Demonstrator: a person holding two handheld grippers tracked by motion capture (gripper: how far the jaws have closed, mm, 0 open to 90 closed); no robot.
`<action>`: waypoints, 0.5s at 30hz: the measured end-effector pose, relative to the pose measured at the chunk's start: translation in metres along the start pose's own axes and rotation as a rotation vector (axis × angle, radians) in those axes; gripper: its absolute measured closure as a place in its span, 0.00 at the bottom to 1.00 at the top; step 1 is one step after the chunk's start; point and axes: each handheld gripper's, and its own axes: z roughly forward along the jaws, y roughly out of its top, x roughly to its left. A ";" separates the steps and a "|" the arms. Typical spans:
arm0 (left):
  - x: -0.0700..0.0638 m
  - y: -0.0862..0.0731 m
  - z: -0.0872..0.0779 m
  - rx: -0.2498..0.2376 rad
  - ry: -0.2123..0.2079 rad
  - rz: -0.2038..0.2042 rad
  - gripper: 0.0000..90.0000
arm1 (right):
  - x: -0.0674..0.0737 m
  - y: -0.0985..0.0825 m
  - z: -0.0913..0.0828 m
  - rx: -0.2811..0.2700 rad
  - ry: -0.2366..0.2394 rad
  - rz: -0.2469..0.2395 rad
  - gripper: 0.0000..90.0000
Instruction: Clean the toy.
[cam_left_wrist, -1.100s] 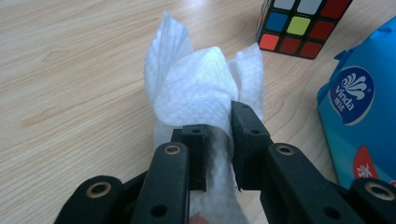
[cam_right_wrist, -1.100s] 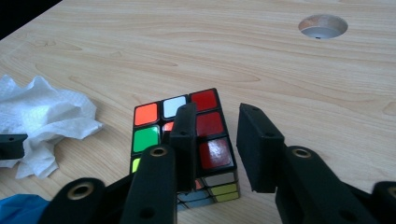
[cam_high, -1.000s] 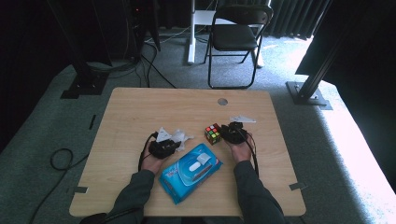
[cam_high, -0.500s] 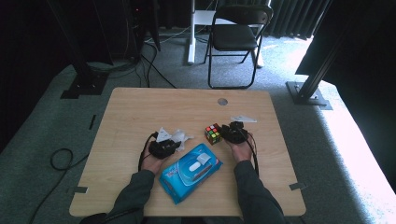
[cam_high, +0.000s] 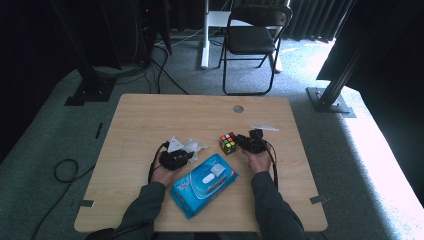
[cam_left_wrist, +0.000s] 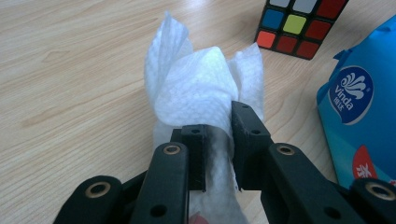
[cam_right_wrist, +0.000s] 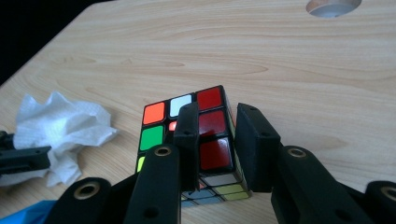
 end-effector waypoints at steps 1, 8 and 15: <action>0.000 0.000 0.000 0.000 0.000 -0.001 0.86 | 0.000 0.000 0.000 -0.001 0.001 0.005 0.79; 0.000 0.000 0.000 0.002 -0.001 0.001 0.86 | -0.006 -0.001 0.000 -0.008 0.026 0.088 0.80; 0.000 0.000 0.000 0.001 -0.002 0.000 0.85 | -0.012 -0.001 -0.001 -0.016 0.046 0.139 0.80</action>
